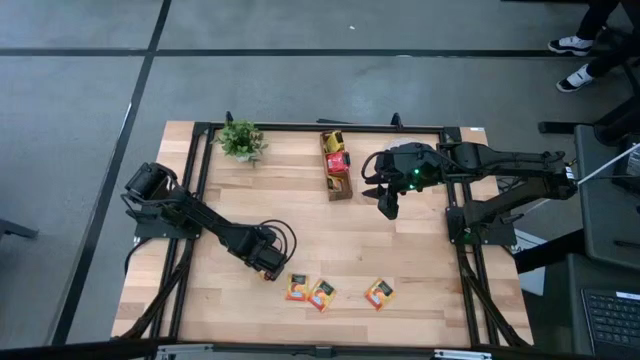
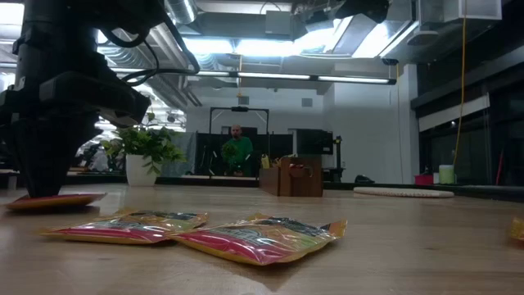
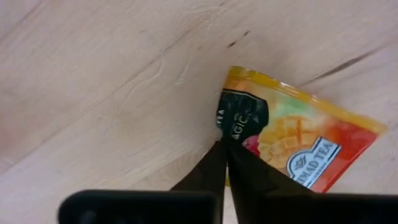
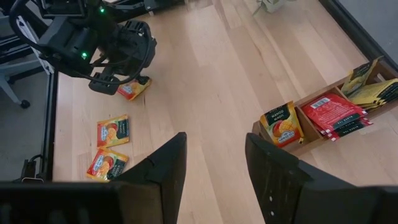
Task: Pick & Place Tea
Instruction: Put the orange tea bag into the left section of the wooden organizer
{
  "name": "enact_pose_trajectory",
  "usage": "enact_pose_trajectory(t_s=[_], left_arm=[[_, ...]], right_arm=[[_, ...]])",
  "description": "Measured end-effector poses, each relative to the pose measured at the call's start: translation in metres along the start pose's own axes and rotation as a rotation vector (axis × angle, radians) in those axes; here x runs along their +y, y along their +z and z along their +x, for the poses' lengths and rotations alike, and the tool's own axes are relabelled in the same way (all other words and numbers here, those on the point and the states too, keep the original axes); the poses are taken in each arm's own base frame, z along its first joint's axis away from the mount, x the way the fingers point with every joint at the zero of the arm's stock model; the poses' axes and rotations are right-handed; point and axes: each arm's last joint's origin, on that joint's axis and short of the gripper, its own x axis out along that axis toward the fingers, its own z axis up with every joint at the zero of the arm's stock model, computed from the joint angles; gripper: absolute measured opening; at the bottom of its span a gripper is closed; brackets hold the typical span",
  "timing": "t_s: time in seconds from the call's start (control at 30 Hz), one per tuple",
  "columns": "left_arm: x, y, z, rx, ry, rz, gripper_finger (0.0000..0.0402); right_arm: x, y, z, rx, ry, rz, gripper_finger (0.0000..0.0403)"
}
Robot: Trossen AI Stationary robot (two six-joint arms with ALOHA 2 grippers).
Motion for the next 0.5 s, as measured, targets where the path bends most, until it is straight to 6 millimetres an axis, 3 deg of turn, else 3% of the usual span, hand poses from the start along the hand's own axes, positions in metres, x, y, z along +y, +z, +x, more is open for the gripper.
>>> enact_pose_trajectory(t_s=[0.3,0.5], left_arm=[[0.004,0.000,-0.003,-0.008,0.023,0.014,0.0002],[0.013,0.006,-0.024,-0.055,-0.009,-0.015,0.0002]], right_arm=[[0.000,0.000,0.000,0.000,0.000,-0.004,0.0165],[0.000,0.000,0.000,0.000,0.000,-0.010,0.0165]])
